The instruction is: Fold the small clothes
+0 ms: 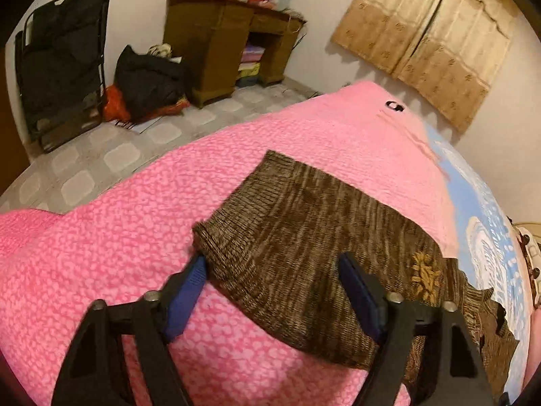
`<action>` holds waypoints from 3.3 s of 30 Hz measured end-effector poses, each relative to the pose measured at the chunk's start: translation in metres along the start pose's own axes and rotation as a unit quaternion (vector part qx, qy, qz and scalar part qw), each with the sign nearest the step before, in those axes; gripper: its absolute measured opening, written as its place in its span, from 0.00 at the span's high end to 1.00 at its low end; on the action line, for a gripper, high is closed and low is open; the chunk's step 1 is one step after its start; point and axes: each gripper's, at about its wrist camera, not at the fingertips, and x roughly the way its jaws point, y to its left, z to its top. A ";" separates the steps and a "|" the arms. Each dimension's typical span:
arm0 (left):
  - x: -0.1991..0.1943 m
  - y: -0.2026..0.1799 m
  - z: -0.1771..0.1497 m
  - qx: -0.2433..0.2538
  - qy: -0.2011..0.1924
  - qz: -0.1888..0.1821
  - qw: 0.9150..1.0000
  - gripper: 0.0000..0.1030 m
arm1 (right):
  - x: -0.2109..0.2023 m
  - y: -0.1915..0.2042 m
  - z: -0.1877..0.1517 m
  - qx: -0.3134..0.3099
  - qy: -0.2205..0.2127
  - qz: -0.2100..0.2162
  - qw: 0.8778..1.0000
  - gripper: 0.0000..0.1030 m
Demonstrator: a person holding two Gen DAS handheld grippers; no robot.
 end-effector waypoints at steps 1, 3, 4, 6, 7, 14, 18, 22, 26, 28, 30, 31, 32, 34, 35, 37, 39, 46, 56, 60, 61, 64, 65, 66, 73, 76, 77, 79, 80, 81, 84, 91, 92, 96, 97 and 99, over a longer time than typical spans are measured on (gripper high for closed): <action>0.001 0.000 -0.002 0.000 -0.003 0.006 1.000 0.59 | 0.000 0.000 0.000 0.000 0.000 0.000 1.000 0.25; 0.000 0.010 -0.002 -0.010 -0.003 0.012 1.000 0.80 | 0.000 0.000 0.000 0.001 0.000 0.000 1.000 0.25; 0.001 0.013 -0.001 -0.018 -0.001 0.006 1.000 0.89 | 0.000 0.000 0.000 0.000 0.000 0.000 1.000 0.25; -0.002 0.020 0.004 -0.021 0.006 -0.007 1.000 0.91 | 0.000 0.000 0.000 0.001 0.000 0.000 1.000 0.25; -0.004 0.018 0.007 -0.017 0.007 -0.008 1.000 0.92 | 0.000 -0.001 0.000 0.002 -0.001 0.001 1.000 0.25; -0.058 -0.050 0.023 0.041 -0.065 -0.043 0.996 0.92 | 0.000 -0.001 0.000 0.002 -0.001 0.001 1.000 0.25; -0.093 -0.145 -0.002 0.131 -0.094 -0.109 0.981 0.92 | 0.000 -0.001 0.000 0.004 -0.001 0.003 1.000 0.25; -0.099 -0.235 -0.069 0.221 -0.080 -0.177 0.956 0.92 | 0.000 -0.002 0.001 0.008 -0.003 0.007 1.000 0.25; -0.067 -0.297 -0.161 0.308 -0.024 -0.204 0.929 0.92 | 0.000 -0.003 0.002 0.009 -0.003 0.010 1.000 0.25; -0.050 -0.305 -0.194 0.339 0.009 -0.195 0.920 0.92 | 0.000 -0.003 0.002 0.009 -0.003 0.010 1.000 0.25; -0.039 -0.308 -0.214 0.368 0.045 -0.177 0.912 0.92 | 0.000 -0.003 0.002 0.009 -0.003 0.010 1.000 0.25; -0.042 -0.311 -0.219 0.378 0.057 -0.168 0.909 0.91 | 0.000 -0.003 0.001 0.010 -0.003 0.010 1.000 0.25; -0.049 -0.309 -0.219 0.383 0.051 -0.172 0.906 0.91 | 0.000 -0.003 0.001 0.009 -0.003 0.010 1.000 0.25; -0.069 -0.297 -0.210 0.379 0.039 -0.186 0.906 0.90 | 0.000 -0.003 0.001 0.009 -0.003 0.011 1.000 0.24; -0.077 -0.288 -0.205 0.373 0.040 -0.192 0.907 0.89 | 0.001 -0.002 0.001 0.008 -0.002 0.010 1.000 0.24; -0.095 -0.263 -0.195 0.355 0.051 -0.211 0.909 0.88 | 0.001 -0.002 0.001 0.007 -0.002 0.009 1.000 0.24; -0.108 -0.246 -0.188 0.330 0.056 -0.224 0.915 0.80 | 0.001 -0.002 0.001 0.009 -0.001 0.011 1.000 0.24; -0.107 -0.189 -0.165 0.246 0.011 -0.194 0.950 0.37 | -0.010 0.018 0.003 0.013 0.006 0.017 1.000 0.23; -0.056 -0.164 -0.164 0.181 0.054 -0.126 0.974 0.37 | 0.051 0.075 0.001 -0.053 0.101 0.037 0.993 0.77; -0.060 -0.161 -0.166 0.191 0.052 -0.123 0.973 0.37 | 0.040 0.078 -0.004 -0.103 0.071 0.009 0.992 0.85; -0.060 -0.162 -0.167 0.192 0.051 -0.124 0.972 0.37 | 0.038 0.074 -0.005 -0.100 0.068 0.004 0.993 0.85; -0.058 -0.165 -0.171 0.203 0.047 -0.114 0.971 0.37 | 0.038 0.062 -0.010 -0.077 0.064 0.016 0.995 0.85; -0.057 -0.167 -0.172 0.207 0.046 -0.109 0.971 0.37 | 0.038 0.063 -0.010 -0.076 0.064 0.016 0.995 0.84; -0.056 -0.169 -0.171 0.211 0.046 -0.106 0.971 0.36 | 0.039 0.064 -0.010 -0.079 0.064 0.013 0.995 0.83; -0.077 -0.164 -0.168 0.241 0.058 -0.114 0.962 0.33 | 0.018 0.045 0.001 -0.031 0.074 0.029 0.996 0.67; -0.110 -0.139 -0.166 0.259 0.035 -0.141 0.955 0.33 | -0.030 0.023 -0.002 -0.014 0.031 0.011 0.999 0.46; -0.120 -0.129 -0.166 0.267 0.025 -0.145 0.952 0.33 | -0.054 0.016 -0.005 -0.015 0.011 0.012 1.000 0.41; -0.138 -0.108 -0.170 0.277 0.012 -0.149 0.949 0.33 | -0.101 0.004 -0.012 -0.028 -0.028 0.010 0.999 0.30; -0.144 -0.099 -0.172 0.279 0.011 -0.151 0.948 0.33 | -0.123 -0.002 -0.017 -0.037 -0.045 0.006 0.998 0.27; -0.150 -0.088 -0.174 0.280 0.014 -0.155 0.947 0.33 | -0.147 -0.008 -0.023 -0.046 -0.061 0.000 0.997 0.24; -0.165 -0.060 -0.182 0.278 0.030 -0.168 0.945 0.33 | -0.191 -0.023 -0.042 -0.056 -0.069 -0.004 0.996 0.22; -0.187 -0.025 -0.208 0.287 0.053 -0.167 0.942 0.32 | -0.226 -0.043 -0.090 -0.064 -0.018 -0.025 0.997 0.36; -0.191 -0.022 -0.212 0.292 0.051 -0.160 0.941 0.32 | -0.234 -0.047 -0.096 -0.061 -0.019 -0.022 0.998 0.36; -0.211 -0.001 -0.231 0.280 0.043 -0.172 0.943 0.32 | -0.265 -0.054 -0.109 -0.066 -0.029 -0.022 0.997 0.36; -0.213 0.003 -0.234 0.273 0.039 -0.190 0.942 0.32 | -0.270 -0.055 -0.112 -0.068 -0.029 -0.023 0.997 0.36; -0.212 -0.003 -0.231 0.248 0.045 -0.184 0.950 0.32 | -0.274 -0.056 -0.119 -0.067 -0.027 -0.018 0.997 0.35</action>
